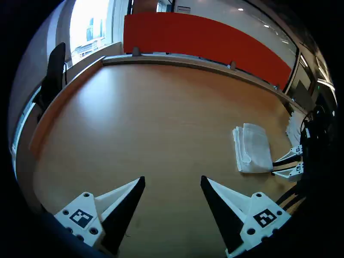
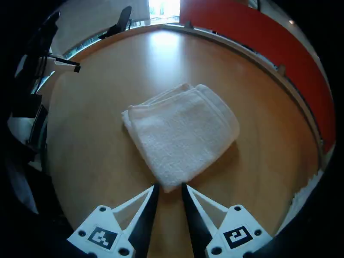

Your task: Fold towel

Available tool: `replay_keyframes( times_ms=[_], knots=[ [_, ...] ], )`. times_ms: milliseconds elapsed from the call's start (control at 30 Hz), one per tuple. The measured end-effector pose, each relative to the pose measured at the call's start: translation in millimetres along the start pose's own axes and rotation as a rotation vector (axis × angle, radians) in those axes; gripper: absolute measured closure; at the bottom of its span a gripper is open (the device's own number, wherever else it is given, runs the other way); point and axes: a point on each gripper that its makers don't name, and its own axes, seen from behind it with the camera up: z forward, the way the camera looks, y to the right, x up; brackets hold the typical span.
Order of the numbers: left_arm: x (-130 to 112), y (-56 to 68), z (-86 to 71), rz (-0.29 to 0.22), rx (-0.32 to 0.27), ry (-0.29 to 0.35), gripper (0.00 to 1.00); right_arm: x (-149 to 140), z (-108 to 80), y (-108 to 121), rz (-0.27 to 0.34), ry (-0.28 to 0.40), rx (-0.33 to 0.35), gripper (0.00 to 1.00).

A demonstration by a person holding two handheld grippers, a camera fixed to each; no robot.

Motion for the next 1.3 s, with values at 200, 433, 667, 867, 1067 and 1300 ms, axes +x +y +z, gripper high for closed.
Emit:
replay_keyframes(
  times_ms=[200,433,667,867,1067,1300],
  knots=[
    [1,-0.2,-0.4,-0.002,0.000,0.002,0.04,-4,2.4,-1,-0.003,-0.008,-0.004,0.62],
    [0,-1.2,-1.4,-0.001,0.002,0.000,0.04,-6,3.1,-3,0.004,-0.008,-0.006,0.81],
    [-1,-1.5,-2.1,-0.002,0.001,0.000,0.04,-6,2.0,1,0.015,0.000,-0.023,0.95],
    [-2,-1.1,-1.3,-0.001,-0.001,0.000,0.04,-2,-1.0,5,0.020,0.013,-0.032,0.95],
    [-4,-0.6,-0.9,-0.003,-0.006,-0.001,0.04,8,-7.3,9,0.013,0.034,-0.041,0.95],
    [-2,-0.1,-1.6,-0.005,-0.012,0.006,0.04,34,-23.4,15,-0.019,0.076,-0.060,0.95]
  ],
)
